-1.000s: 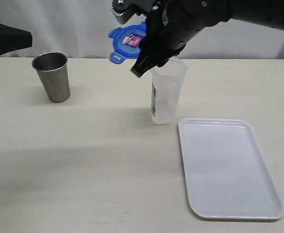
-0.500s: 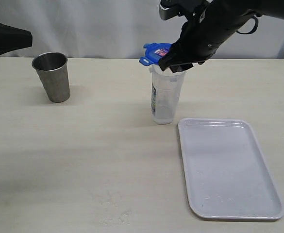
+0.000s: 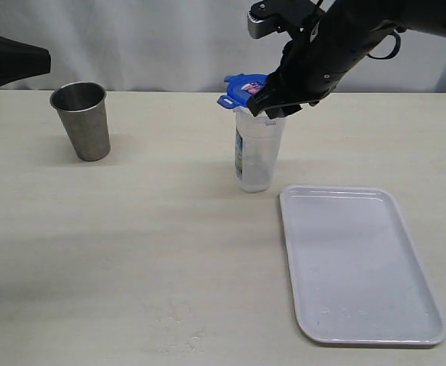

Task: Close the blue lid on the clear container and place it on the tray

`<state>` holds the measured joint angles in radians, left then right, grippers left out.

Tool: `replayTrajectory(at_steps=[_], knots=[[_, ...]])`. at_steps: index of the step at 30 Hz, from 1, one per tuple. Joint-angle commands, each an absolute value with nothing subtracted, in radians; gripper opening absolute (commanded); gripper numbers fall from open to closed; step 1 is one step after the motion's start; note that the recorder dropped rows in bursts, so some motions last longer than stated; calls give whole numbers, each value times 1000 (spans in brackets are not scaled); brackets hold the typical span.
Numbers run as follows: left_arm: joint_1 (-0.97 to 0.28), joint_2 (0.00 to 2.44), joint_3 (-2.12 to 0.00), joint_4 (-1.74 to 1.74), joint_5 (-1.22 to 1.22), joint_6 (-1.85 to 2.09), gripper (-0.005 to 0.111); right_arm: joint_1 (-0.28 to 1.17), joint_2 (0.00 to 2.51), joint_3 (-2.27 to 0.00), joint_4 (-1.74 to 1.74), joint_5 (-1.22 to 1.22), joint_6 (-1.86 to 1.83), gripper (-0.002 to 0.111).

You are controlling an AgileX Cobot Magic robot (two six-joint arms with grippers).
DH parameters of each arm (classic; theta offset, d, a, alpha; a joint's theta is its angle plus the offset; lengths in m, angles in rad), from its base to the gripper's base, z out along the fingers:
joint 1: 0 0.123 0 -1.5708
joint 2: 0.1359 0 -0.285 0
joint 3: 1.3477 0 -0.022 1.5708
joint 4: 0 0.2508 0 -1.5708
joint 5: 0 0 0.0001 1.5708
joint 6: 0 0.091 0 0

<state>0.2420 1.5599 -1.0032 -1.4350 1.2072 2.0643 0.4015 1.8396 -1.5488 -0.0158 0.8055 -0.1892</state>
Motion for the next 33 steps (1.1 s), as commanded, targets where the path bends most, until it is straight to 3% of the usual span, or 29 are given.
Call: replayTrajectory(at_steps=[1, 33], knots=[[244, 1557, -1000, -1454, 1221, 2066, 0, 397, 1819, -1547, -39, 785, -171, 4], [244, 1557, -1000, -1454, 1221, 2066, 0, 397, 1862, -1540, -40, 858, -60, 4]])
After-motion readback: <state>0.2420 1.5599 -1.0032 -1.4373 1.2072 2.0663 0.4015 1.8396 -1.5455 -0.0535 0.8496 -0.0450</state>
